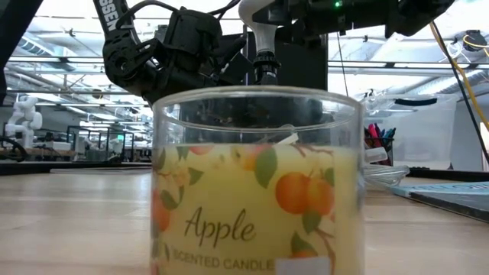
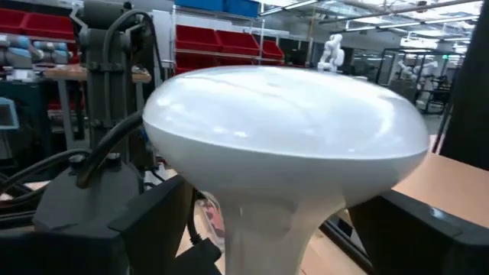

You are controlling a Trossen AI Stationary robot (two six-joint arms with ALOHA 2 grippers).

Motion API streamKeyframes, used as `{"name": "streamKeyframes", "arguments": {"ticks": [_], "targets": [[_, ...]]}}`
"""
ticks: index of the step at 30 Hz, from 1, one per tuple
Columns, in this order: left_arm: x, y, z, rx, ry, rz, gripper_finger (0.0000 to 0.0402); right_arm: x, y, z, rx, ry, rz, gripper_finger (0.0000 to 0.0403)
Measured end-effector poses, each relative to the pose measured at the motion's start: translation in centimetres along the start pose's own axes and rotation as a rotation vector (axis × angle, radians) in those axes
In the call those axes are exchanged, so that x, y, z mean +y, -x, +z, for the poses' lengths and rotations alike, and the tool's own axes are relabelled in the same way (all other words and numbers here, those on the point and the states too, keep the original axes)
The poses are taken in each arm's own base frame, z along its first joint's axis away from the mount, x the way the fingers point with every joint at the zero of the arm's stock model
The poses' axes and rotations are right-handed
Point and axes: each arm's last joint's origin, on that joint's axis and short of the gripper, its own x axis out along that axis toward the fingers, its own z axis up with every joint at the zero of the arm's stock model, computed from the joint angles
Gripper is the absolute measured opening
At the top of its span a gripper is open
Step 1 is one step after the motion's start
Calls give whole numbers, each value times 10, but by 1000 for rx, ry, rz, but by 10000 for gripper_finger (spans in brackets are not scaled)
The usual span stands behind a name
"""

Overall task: Screw lightbulb
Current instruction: Remove the white lightbulb from the brown lamp

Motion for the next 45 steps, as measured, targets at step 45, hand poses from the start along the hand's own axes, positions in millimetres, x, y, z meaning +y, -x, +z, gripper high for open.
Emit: {"name": "streamKeyframes", "arguments": {"ticks": [45], "targets": [[-9, 1, -2, 77, -95, -414, 30, -45, -7, -6, 76, 146, 535, 202]]}}
